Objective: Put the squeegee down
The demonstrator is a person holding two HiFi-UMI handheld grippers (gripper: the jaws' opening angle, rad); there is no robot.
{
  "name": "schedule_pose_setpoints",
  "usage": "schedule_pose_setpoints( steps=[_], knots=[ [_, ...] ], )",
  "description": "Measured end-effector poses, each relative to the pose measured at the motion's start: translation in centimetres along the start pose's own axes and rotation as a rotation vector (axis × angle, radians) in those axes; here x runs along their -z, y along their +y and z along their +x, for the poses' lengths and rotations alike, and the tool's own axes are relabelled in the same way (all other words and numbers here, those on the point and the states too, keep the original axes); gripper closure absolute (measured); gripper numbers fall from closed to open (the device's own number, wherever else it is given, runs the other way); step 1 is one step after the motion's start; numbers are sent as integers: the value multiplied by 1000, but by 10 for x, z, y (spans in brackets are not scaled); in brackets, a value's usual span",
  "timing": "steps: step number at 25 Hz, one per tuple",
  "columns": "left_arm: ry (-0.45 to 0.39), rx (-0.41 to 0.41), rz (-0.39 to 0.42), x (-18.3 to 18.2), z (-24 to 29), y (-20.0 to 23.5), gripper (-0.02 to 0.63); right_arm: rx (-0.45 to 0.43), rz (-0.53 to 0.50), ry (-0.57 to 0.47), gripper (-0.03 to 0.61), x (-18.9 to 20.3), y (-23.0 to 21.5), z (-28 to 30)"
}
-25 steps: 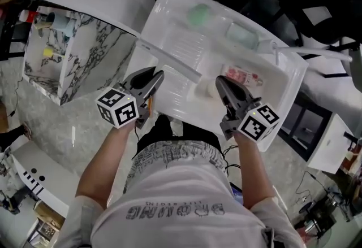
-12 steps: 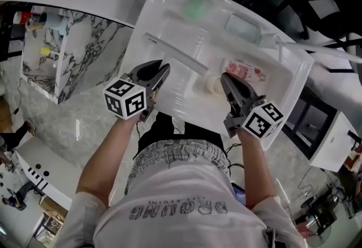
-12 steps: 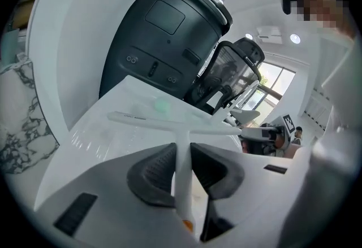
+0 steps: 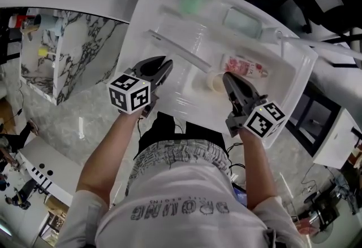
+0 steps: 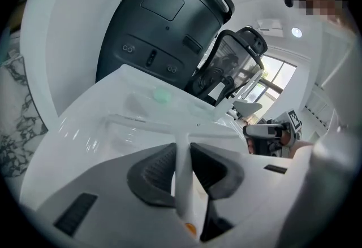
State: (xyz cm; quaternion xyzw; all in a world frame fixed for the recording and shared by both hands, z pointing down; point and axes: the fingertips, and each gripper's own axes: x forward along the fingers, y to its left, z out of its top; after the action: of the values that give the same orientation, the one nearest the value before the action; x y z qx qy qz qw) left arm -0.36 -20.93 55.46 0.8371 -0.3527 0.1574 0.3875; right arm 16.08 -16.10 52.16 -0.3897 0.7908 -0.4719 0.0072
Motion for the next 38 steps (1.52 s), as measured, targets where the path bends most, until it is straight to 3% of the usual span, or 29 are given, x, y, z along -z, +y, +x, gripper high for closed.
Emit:
schedule_pose_setpoints(
  steps=[38],
  knots=[
    [212, -90, 66, 40, 37, 17, 517, 6, 68, 12, 571, 23, -16, -4]
  ],
)
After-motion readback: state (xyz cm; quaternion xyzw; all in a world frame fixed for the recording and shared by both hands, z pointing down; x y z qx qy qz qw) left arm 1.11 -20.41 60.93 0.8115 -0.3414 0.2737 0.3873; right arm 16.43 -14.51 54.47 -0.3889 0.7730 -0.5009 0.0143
